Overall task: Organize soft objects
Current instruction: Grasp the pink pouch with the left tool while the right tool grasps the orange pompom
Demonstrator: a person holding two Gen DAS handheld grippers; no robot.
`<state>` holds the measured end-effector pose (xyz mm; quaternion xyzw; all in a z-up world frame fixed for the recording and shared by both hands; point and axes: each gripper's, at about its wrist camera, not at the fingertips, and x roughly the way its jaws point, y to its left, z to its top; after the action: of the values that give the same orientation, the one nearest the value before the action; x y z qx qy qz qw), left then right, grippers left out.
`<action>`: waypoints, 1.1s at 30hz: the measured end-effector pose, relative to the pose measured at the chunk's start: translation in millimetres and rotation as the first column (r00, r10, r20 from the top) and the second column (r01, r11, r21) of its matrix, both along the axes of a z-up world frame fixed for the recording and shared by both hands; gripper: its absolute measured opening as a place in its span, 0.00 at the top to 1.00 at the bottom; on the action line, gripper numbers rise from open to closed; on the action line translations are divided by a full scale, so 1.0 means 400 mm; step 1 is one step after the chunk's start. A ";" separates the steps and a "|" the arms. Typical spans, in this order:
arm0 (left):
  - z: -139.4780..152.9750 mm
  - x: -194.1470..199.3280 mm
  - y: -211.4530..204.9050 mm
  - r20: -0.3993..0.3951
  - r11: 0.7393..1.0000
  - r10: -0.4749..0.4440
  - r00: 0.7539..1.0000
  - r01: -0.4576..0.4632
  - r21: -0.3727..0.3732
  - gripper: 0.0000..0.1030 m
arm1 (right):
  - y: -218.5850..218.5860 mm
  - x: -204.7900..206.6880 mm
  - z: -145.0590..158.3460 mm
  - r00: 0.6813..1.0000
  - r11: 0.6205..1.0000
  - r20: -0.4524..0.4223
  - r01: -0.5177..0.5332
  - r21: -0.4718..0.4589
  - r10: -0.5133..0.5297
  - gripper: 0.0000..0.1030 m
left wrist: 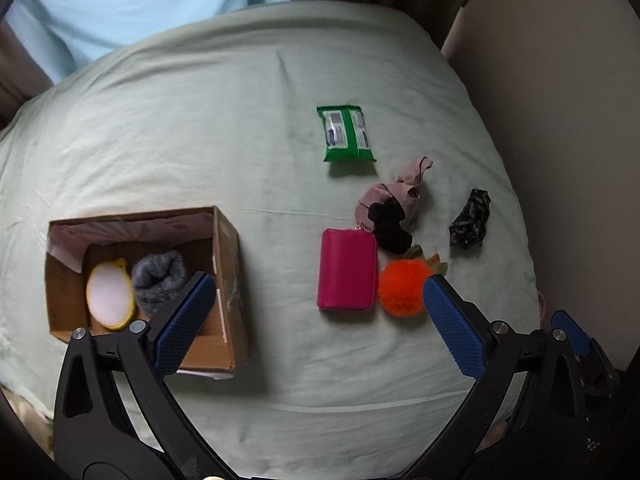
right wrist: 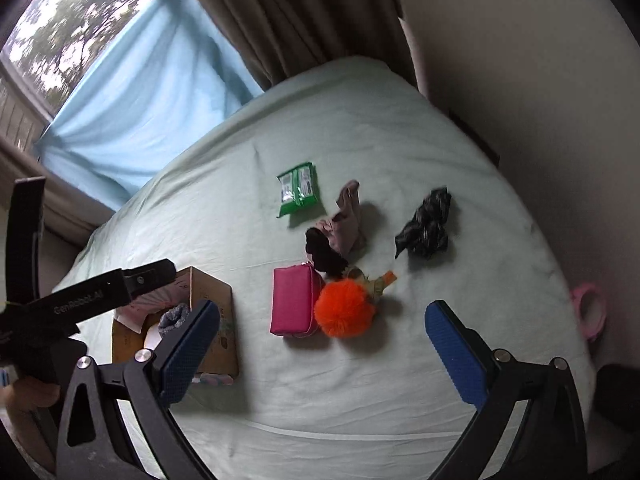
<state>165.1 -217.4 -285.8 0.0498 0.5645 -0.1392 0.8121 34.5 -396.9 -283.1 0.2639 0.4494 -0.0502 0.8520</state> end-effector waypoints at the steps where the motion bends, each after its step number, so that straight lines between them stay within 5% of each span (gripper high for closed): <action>1: -0.023 0.012 -0.009 -0.016 1.000 -0.006 1.000 0.006 0.004 0.00 | -0.004 0.005 -0.023 1.000 1.000 -0.013 0.012 0.017 -0.012 0.01; 14: -0.311 0.154 -0.151 -0.265 0.989 -0.137 0.954 0.148 0.023 0.00 | 0.000 0.091 -0.244 0.993 0.993 -0.099 0.074 0.090 -0.065 0.02; 22: -0.449 0.183 -0.217 -0.327 0.973 -0.180 0.928 0.217 0.080 0.01 | 0.014 0.152 -0.367 0.992 0.995 -0.125 0.043 0.089 -0.032 0.15; 28: -0.513 0.176 -0.224 -0.348 0.969 -0.165 0.923 0.216 0.115 0.27 | 0.024 0.181 -0.418 0.991 0.998 -0.135 -0.002 0.067 0.011 0.29; 33: -0.531 0.166 -0.222 -0.352 0.969 -0.172 0.920 0.222 0.106 0.36 | 0.035 0.200 -0.439 0.989 0.997 -0.138 -0.042 0.063 0.050 0.43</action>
<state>231.3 -306.3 -498.1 0.1402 0.6967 -0.1859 0.6785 114.3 -383.1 -458.7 0.2746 0.5152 -0.0356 0.8111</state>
